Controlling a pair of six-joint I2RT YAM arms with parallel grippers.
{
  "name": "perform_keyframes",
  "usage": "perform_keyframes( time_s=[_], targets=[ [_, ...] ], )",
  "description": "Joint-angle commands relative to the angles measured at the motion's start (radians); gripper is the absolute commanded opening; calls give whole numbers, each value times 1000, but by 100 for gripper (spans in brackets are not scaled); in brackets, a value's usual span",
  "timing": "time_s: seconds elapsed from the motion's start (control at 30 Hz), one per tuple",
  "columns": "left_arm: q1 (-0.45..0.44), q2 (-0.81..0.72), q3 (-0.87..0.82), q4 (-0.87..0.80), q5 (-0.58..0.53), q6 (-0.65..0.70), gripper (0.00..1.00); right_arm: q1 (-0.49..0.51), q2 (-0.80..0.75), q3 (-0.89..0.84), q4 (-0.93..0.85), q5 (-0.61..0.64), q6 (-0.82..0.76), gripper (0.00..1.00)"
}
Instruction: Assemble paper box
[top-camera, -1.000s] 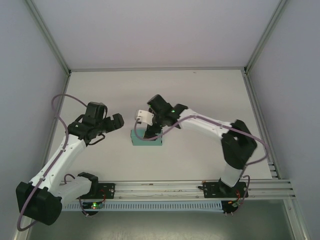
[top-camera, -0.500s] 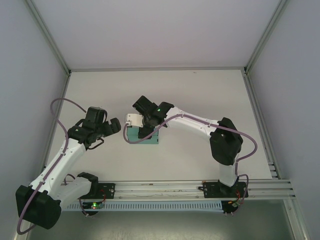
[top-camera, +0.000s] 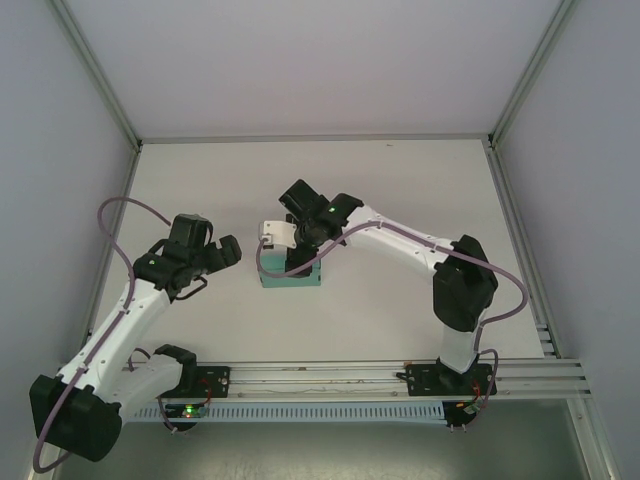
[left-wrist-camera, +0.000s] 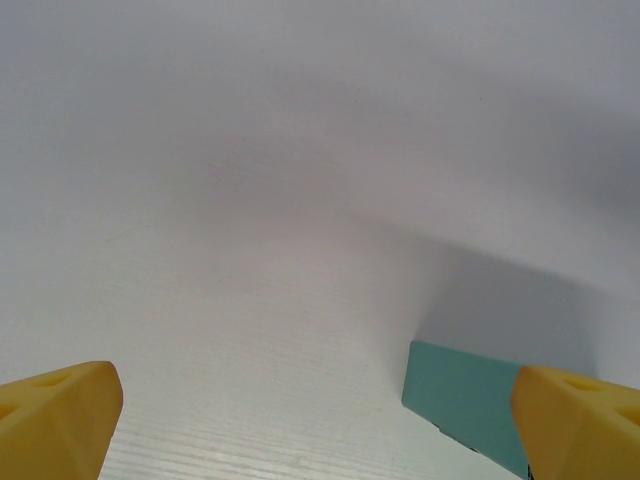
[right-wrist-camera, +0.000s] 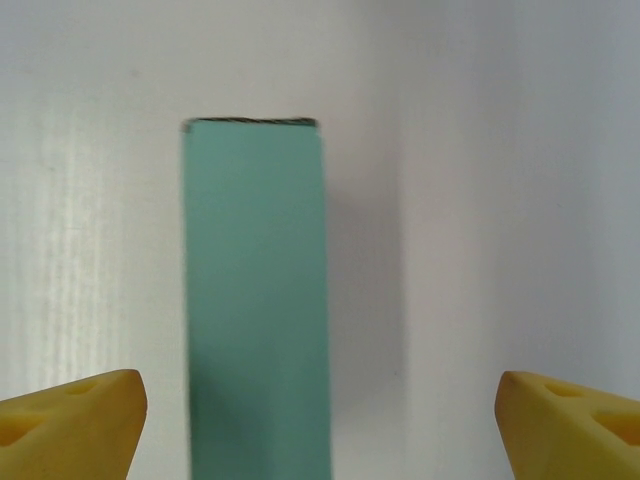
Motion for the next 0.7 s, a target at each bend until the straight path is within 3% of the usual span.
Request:
perform_keyframes(
  time_s=[0.0, 0.27, 0.53, 0.67],
  targets=[
    [1, -11, -19, -5, -27, -9, 100, 4, 29, -31, -41, -79, -32, 91],
    [1, 1, -18, -8, -23, -12, 100, -2, 146, 15, -10, 85, 3, 89],
    [1, -9, -19, -16, -40, -14, 100, 16, 164, -24, 18, 117, 27, 62],
    [1, -11, -20, -25, -49, -18, 100, 16, 117, -51, 77, 218, 85, 50]
  ],
)
